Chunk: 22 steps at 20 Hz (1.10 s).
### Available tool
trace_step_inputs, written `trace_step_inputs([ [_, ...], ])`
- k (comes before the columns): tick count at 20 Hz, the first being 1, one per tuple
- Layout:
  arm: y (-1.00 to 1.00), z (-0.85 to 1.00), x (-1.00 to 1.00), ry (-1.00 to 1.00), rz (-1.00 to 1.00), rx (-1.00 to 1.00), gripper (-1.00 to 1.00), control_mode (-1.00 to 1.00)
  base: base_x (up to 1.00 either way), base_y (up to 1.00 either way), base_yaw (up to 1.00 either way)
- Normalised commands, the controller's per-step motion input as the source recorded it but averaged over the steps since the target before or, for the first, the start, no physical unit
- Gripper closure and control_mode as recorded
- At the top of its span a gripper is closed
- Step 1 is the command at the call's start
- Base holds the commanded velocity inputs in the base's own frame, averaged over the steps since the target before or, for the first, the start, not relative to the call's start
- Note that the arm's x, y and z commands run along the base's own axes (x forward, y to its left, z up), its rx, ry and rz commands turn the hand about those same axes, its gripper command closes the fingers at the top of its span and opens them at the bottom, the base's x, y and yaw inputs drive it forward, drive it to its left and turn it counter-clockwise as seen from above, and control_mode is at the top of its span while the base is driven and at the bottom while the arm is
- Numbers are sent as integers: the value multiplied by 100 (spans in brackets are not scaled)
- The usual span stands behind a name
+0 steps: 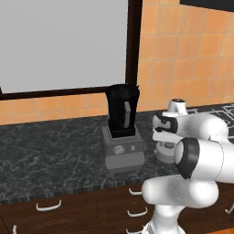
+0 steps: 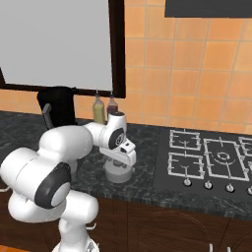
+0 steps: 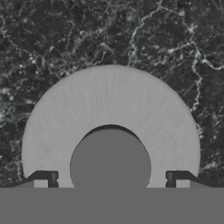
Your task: Close the lid blender by securely placing the lid on top.
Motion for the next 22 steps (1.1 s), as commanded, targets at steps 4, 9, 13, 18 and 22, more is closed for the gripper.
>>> trace_step_inputs([
  [4, 0, -3, 8, -1, 0, 0, 100, -100, 0, 0, 0],
  [9, 0, 7, 0, 0, 0, 0, 100, -100, 0, 0, 0],
  [13, 0, 63, -25, -2, 0, 0, 100, -100, 0, 0, 0],
  [18, 0, 100, -38, -26, -1, 1, 100, -100, 0, 0, 0],
  [22, 0, 100, -36, -36, -3, 0, 100, -100, 0, 0, 0],
])
